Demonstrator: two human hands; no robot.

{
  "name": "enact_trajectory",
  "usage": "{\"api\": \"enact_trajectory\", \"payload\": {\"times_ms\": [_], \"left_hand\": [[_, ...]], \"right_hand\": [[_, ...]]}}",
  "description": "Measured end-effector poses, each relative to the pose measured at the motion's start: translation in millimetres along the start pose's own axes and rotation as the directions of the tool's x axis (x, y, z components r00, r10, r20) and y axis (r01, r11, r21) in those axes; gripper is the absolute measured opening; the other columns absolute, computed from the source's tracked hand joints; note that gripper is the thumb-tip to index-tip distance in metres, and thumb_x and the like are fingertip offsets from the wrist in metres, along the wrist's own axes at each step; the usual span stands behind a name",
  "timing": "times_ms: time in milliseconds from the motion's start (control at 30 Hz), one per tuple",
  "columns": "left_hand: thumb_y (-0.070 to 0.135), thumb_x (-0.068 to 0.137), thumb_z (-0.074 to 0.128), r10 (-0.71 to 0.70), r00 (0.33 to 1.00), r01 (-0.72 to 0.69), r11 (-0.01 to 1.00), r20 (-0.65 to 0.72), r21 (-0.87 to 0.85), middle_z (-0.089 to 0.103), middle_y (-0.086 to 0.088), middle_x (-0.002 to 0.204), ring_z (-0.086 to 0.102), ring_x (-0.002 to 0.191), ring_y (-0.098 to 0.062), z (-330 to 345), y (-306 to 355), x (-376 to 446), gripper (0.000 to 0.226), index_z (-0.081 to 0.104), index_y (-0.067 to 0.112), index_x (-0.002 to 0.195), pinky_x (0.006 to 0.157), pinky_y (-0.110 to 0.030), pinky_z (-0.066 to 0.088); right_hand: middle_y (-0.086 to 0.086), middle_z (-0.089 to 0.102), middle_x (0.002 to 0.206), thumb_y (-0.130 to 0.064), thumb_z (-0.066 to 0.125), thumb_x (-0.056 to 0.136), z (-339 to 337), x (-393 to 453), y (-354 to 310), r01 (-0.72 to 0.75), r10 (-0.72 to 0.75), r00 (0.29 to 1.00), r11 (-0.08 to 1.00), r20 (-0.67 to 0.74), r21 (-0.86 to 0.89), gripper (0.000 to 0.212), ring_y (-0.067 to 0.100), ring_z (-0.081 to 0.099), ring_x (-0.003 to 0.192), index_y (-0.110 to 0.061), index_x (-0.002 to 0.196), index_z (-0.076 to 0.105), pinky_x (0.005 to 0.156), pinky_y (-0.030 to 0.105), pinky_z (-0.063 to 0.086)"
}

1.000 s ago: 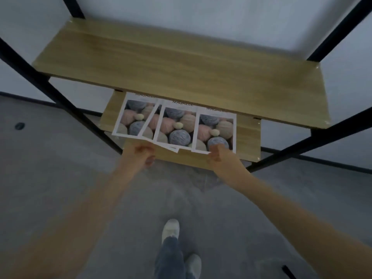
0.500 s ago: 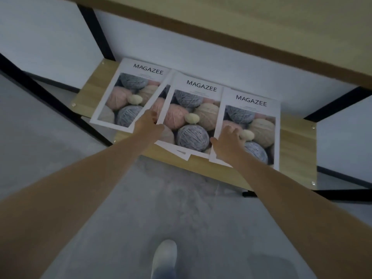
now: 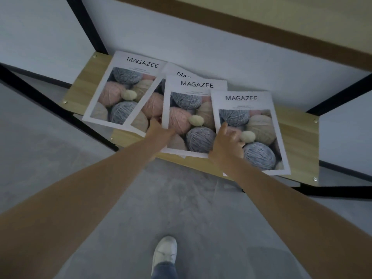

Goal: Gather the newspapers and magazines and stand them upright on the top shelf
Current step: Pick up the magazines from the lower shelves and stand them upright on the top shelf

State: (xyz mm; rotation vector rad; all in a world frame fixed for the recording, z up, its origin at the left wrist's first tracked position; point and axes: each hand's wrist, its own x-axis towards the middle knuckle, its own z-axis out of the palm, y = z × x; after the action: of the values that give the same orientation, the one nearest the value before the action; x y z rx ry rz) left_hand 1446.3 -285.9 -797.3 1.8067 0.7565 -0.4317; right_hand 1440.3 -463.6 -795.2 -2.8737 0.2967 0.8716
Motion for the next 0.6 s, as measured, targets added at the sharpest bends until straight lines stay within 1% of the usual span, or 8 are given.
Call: {"api": "enact_trajectory", "payload": {"times_ms": [100, 133, 200, 333, 467, 500, 567, 600], "left_hand": [[0.017, 0.089, 0.061, -0.070, 0.995, 0.076, 0.993, 0.068, -0.087, 0.056, -0.006, 0.109, 0.055, 0.080, -0.018, 11, -6, -28, 0.051, 0.037, 0.013, 0.134, 0.061, -0.030, 0.047], [0.015, 0.090, 0.060, -0.058, 0.996, 0.064, 0.994, 0.074, -0.084, 0.055, -0.005, 0.101, 0.054, 0.076, -0.015, 12, -6, -43, 0.050, 0.037, 0.015, 0.134, 0.055, -0.027, 0.044], [0.012, 0.090, 0.058, -0.021, 0.998, 0.026, 0.996, 0.058, -0.087, 0.051, -0.001, 0.093, 0.053, 0.075, -0.014, 15, -12, -58, 0.053, 0.034, 0.016, 0.137, 0.052, -0.026, 0.043], [0.008, 0.090, 0.055, 0.059, 0.996, -0.050, 0.991, 0.072, -0.127, 0.052, -0.002, 0.099, 0.057, 0.084, -0.018, 4, -10, -115, 0.053, 0.032, 0.023, 0.135, 0.067, -0.038, 0.056], [0.003, 0.091, 0.051, 0.176, 0.980, -0.168, 0.982, 0.094, -0.085, 0.055, -0.003, 0.099, 0.055, 0.084, -0.012, -15, 1, -185, 0.045, 0.035, 0.021, 0.129, 0.071, -0.029, 0.049], [0.002, 0.091, 0.051, 0.192, 0.978, -0.186, 0.980, 0.084, -0.067, 0.055, 0.000, 0.096, 0.055, 0.084, -0.011, -20, 4, -200, 0.045, 0.035, 0.021, 0.128, 0.069, -0.026, 0.048], [0.002, 0.091, 0.051, 0.222, 0.974, -0.223, 0.975, 0.050, -0.001, 0.054, 0.007, 0.090, 0.058, 0.089, -0.018, -35, 12, -238, 0.048, 0.035, 0.020, 0.131, 0.074, -0.031, 0.047], [0.004, 0.091, 0.051, 0.229, 0.972, -0.230, 0.973, 0.043, 0.030, 0.055, 0.007, 0.090, 0.058, 0.092, -0.023, -41, 16, -254, 0.049, 0.034, 0.020, 0.133, 0.080, -0.035, 0.047]], "right_hand": [[0.025, 0.043, 0.134, -0.014, 0.067, 0.082, -6, -17, 12, 0.050, -0.047, 0.997, 0.998, -0.068, 0.042, 0.077, 0.043, 0.049, 0.119, -0.009, 0.142, 0.020, 0.081, 0.045, 0.051], [0.023, 0.050, 0.126, -0.010, 0.064, 0.083, -12, -29, 17, 0.066, -0.062, 0.994, 0.997, -0.086, 0.045, 0.065, 0.040, 0.054, 0.112, -0.008, 0.136, 0.027, 0.074, 0.040, 0.049], [0.021, 0.055, 0.119, -0.006, 0.057, 0.088, -15, -43, 22, 0.086, -0.084, 0.993, 0.996, -0.079, 0.018, 0.052, 0.039, 0.056, 0.108, -0.008, 0.133, 0.031, 0.069, 0.038, 0.043], [0.021, 0.056, 0.120, -0.002, 0.047, 0.091, -34, -92, 38, 0.123, -0.121, 0.990, 0.992, -0.066, 0.023, 0.044, 0.040, 0.055, 0.111, -0.012, 0.132, 0.033, 0.070, 0.038, 0.039], [0.021, 0.054, 0.118, 0.001, 0.042, 0.091, -70, -156, 52, 0.201, -0.199, 0.980, 0.973, -0.029, 0.117, 0.045, 0.038, 0.057, 0.101, -0.005, 0.134, 0.032, 0.078, 0.041, 0.047], [0.021, 0.053, 0.115, 0.005, 0.041, 0.090, -79, -170, 55, 0.209, -0.208, 0.978, 0.967, -0.022, 0.144, 0.046, 0.037, 0.056, 0.096, -0.005, 0.134, 0.032, 0.075, 0.041, 0.047], [0.020, 0.053, 0.109, 0.007, 0.042, 0.089, -101, -203, 59, 0.214, -0.218, 0.976, 0.950, -0.009, 0.226, 0.043, 0.033, 0.052, 0.086, -0.009, 0.128, 0.034, 0.069, 0.041, 0.046], [0.020, 0.055, 0.111, 0.005, 0.045, 0.089, -108, -217, 60, 0.226, -0.231, 0.973, 0.938, -0.012, 0.264, 0.040, 0.034, 0.053, 0.087, -0.009, 0.126, 0.035, 0.071, 0.044, 0.048]]}}
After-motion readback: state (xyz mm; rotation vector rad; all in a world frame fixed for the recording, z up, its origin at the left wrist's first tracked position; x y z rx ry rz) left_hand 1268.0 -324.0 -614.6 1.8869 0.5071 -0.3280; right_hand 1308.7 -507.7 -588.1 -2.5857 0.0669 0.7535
